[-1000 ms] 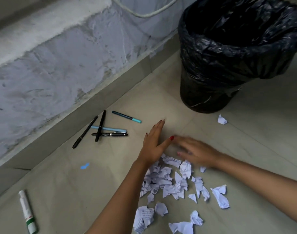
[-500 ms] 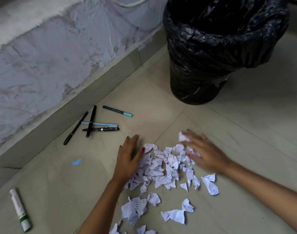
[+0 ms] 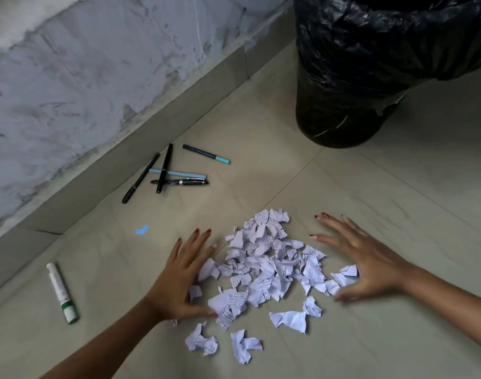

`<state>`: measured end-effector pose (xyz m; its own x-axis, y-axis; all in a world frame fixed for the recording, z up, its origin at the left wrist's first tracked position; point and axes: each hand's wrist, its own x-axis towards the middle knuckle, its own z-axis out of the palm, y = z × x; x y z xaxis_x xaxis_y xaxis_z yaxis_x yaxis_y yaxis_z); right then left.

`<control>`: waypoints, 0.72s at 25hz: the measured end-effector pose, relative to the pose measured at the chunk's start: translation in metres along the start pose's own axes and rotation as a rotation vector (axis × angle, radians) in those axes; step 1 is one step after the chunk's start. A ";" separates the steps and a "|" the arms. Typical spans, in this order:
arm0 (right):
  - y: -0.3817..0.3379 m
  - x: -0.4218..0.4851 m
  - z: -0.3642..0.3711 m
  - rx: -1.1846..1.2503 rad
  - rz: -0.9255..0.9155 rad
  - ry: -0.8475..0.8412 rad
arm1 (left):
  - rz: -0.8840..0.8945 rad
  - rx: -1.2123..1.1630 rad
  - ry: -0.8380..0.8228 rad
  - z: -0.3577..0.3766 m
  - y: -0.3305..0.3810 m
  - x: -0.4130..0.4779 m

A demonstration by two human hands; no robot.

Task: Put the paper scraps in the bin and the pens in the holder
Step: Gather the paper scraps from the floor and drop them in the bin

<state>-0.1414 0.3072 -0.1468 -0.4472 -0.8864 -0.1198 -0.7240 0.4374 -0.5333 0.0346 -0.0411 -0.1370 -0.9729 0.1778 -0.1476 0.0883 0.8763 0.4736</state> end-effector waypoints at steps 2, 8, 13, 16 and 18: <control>-0.012 -0.005 0.014 -0.064 -0.064 -0.023 | 0.061 0.059 -0.004 0.020 0.009 -0.025; -0.064 0.038 0.056 -0.109 -0.094 0.126 | 0.017 0.078 0.156 0.055 0.051 0.008; -0.055 0.074 0.025 0.046 -0.034 0.177 | -0.119 -0.158 0.381 0.029 0.055 0.050; -0.036 0.085 0.003 0.196 -0.015 0.266 | -0.122 -0.269 0.362 0.000 0.042 0.062; -0.028 0.100 -0.006 0.143 -0.030 0.161 | -0.064 -0.206 0.190 -0.004 0.036 0.064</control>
<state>-0.1688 0.2070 -0.1388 -0.5128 -0.8581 0.0273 -0.6618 0.3749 -0.6492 -0.0249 -0.0003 -0.1259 -0.9994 0.0214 -0.0267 -0.0006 0.7700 0.6380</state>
